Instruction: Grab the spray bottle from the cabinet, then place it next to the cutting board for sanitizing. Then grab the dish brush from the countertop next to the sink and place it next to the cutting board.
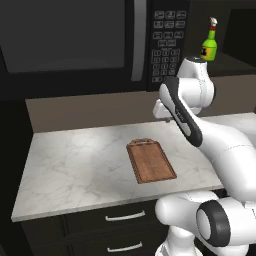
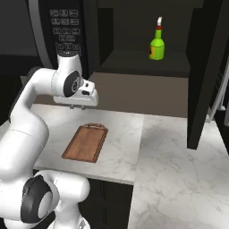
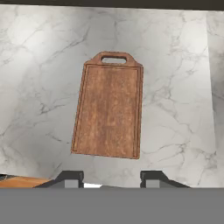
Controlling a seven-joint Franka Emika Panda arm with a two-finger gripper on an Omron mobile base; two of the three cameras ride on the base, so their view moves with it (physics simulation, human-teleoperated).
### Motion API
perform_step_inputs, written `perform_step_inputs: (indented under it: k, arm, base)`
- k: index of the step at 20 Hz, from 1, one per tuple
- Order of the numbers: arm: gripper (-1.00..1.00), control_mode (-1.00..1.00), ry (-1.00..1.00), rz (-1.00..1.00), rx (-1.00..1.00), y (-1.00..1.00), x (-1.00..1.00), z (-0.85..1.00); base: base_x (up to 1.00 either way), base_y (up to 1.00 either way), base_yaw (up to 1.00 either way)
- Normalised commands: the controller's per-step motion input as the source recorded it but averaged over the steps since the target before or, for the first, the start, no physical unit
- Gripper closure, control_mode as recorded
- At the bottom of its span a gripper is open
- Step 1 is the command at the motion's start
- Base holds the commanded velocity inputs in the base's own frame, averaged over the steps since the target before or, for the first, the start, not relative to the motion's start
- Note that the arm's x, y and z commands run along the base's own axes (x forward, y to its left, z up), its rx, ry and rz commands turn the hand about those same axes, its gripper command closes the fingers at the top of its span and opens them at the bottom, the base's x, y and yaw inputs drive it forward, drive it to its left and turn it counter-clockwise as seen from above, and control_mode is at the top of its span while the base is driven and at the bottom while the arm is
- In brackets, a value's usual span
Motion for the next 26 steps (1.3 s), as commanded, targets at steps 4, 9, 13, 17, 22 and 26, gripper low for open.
perform_step_inputs:
  k: [4, 9, 13, 17, 22, 26]
  arm:
    - [-1.0, -1.0, 0.0, 0.0, 0.0, 0.0, -0.24, 0.0]
    - [-1.0, -1.0, -0.02, 0.0, 0.0, -0.03, -0.75, -0.01]
    - [-1.0, -1.0, -0.07, -0.01, 0.0, -0.3, -0.99, -0.03]
    - [-1.0, -1.0, -0.44, 0.0, 0.0, -0.53, -0.77, 0.21]
    - [-1.0, -1.0, -0.52, 0.0, 0.0, -0.44, -0.79, 0.43]
    - [-1.0, -1.0, -0.45, 0.0, 0.0, -0.6, -0.44, 0.7]
  base:
    - [0.0, 0.0, 0.0]
    - [0.0, 0.0, 0.0]
    - [0.0, 0.0, 0.0]
    - [0.0, 0.0, 0.0]
    - [0.0, 0.0, 0.0]
    - [0.0, 0.0, 0.0]
